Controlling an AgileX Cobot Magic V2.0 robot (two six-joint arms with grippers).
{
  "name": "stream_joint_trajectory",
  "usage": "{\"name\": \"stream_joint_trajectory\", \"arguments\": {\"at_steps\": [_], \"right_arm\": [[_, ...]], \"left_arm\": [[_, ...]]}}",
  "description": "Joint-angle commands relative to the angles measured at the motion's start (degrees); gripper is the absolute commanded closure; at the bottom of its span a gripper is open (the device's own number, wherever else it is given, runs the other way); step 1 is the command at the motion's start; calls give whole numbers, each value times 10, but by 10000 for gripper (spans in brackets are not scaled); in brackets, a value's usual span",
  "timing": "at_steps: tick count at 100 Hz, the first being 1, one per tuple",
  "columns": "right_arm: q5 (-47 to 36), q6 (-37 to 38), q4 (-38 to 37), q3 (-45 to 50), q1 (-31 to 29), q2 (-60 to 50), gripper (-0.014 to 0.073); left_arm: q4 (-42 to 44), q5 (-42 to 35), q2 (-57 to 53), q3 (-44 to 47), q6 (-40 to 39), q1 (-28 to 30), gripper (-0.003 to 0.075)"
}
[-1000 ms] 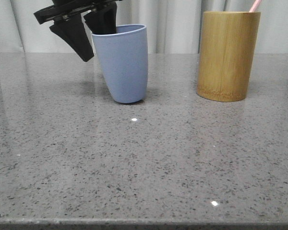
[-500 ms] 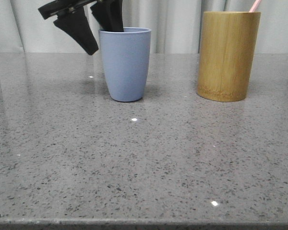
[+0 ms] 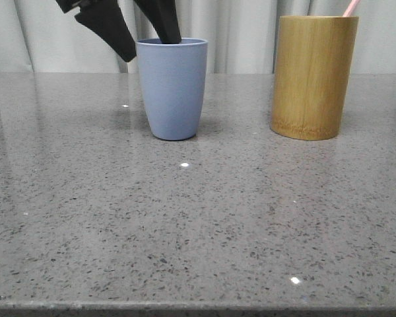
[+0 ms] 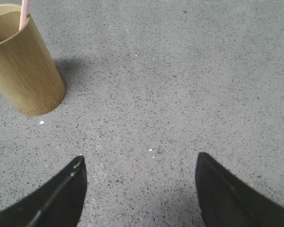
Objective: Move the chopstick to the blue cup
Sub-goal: 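Open the left gripper and lift it away from the blue cup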
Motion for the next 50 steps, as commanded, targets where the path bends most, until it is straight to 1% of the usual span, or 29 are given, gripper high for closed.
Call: {"name": "stream_joint_trajectory", "arguments": {"at_steps": [1,10,32,50], "right_arm": [[-41,-2,-3,-19,-1,7,95],[-41,-2,-3,-19,-1,7,95],[-41,-2,-3,-19,-1,7,95],[-43,-2,-3,-19,-1,7,95]], "left_arm": [[-21,-28,-59,-19,3,2,253],[-20,-42,-92,-19,13,12,253],[8,-58,-183,-3,14,59,257],[14,-95,-268,77,19,95,257]]}}
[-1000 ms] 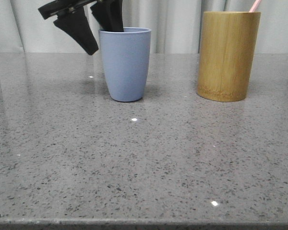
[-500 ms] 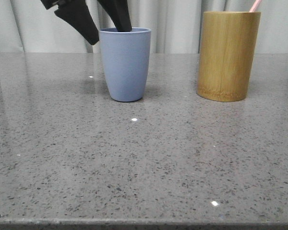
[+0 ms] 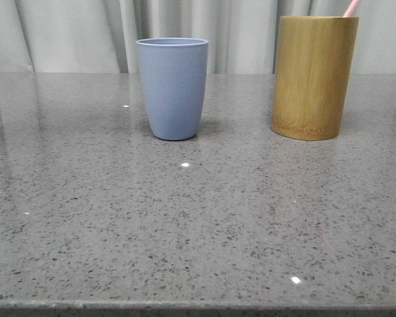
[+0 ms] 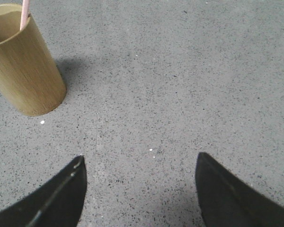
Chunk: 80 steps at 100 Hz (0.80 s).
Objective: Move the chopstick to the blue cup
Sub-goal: 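Open the left gripper and lift it away from the blue cup, then move the right gripper over the pink chopstick in the bamboo cup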
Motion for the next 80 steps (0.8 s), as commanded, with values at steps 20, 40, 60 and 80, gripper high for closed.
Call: {"name": "stream_joint_trajectory", "arguments": {"at_steps": [20,40,60,80], "right_arm": [[-52,-2,-3,-19,-1,7,95],[-63,-2,-3,-19,-1,7,95],[-63,-2,-3,-19,-1,7,95],[-66,-2,8,-19,-1,7,95]], "left_arm": [[11,-120,-172,178,4,35,257],[15,-175,-291,340,4,68,257],[29,-196,-381,475,4,112,257],[29,-198,-443,574,2,146,257]]}}
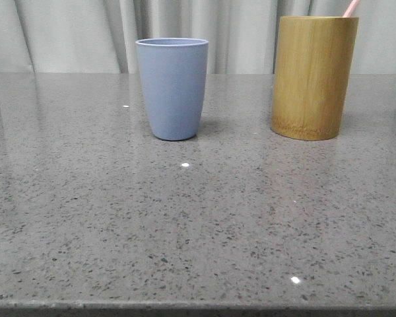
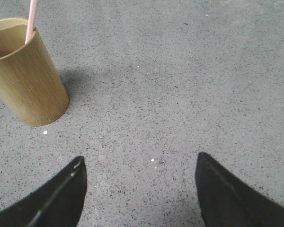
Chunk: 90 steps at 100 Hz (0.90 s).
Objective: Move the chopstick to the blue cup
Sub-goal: 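Move the right gripper over the pink chopstick in the bamboo cup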
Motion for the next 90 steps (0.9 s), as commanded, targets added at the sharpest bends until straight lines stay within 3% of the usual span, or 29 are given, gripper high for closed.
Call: {"name": "stream_joint_trajectory", "arguments": {"at_steps": [1,12,42,74,90], "right_arm": [[-46,-2,7,-19,-1,7,95],[-80,-2,31,-19,-1,7,95],[-284,-46,125,-7,5,32,96],[-487,-57,146,35,104,125,96],[-580,-57,146,34,122,198,96]], "left_arm": [[-9,-44,-23,17,-1,11,257],[-9,-51,-35,37,-1,13,257],[-9,-56,-34,39,-1,13,257],[-9,-56,-34,39,-1,13,257],[-9,-56,-34,39,-1,13,257]]}}
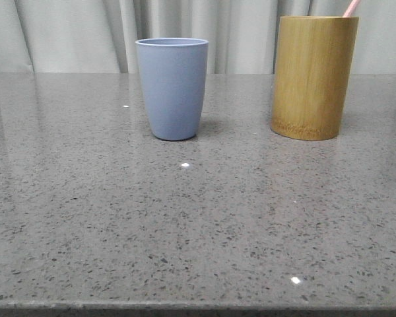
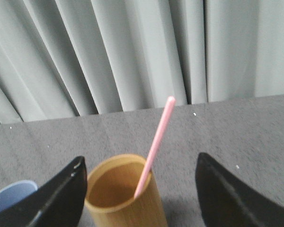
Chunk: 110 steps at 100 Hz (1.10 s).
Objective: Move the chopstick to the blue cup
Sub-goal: 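Move the right gripper over the pink chopstick in the bamboo cup, then grasp the pink chopstick with the right gripper and lift it out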
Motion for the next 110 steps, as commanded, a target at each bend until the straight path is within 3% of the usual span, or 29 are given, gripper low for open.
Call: {"name": "stream_joint_trajectory", "arguments": {"at_steps": [1,39,88,110], "right_arm": [[-112,-7,3,-15,6,37,96],[-244,33,3,-21,6,171,96],[-238,58,3,-106,8,251,100],[-237,58,2,-108,8,251,207]], "left_arm": [[-10,-35,-1,-15,-1,2,257],[-10,-35,-1,-15,-1,2,257],[-10,-36,-1,-15,-1,2,257],[-10,-36,-1,-15,-1,2,257]]}}
